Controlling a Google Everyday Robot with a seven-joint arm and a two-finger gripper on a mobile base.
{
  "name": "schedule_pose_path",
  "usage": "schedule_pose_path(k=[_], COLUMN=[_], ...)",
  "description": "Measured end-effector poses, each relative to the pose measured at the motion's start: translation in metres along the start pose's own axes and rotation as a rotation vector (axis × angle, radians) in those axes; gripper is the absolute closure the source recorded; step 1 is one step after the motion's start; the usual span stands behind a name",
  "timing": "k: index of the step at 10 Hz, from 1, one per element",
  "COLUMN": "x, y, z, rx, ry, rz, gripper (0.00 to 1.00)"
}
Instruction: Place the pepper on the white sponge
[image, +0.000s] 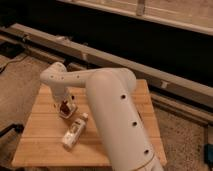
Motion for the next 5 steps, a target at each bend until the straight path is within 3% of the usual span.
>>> schedule_pose_path(k=[5], x=[0.0006], y=[0.0042], z=[-0.005], rx=[-0.014], ry=[0.013], rz=[0.005], gripper=[0.2])
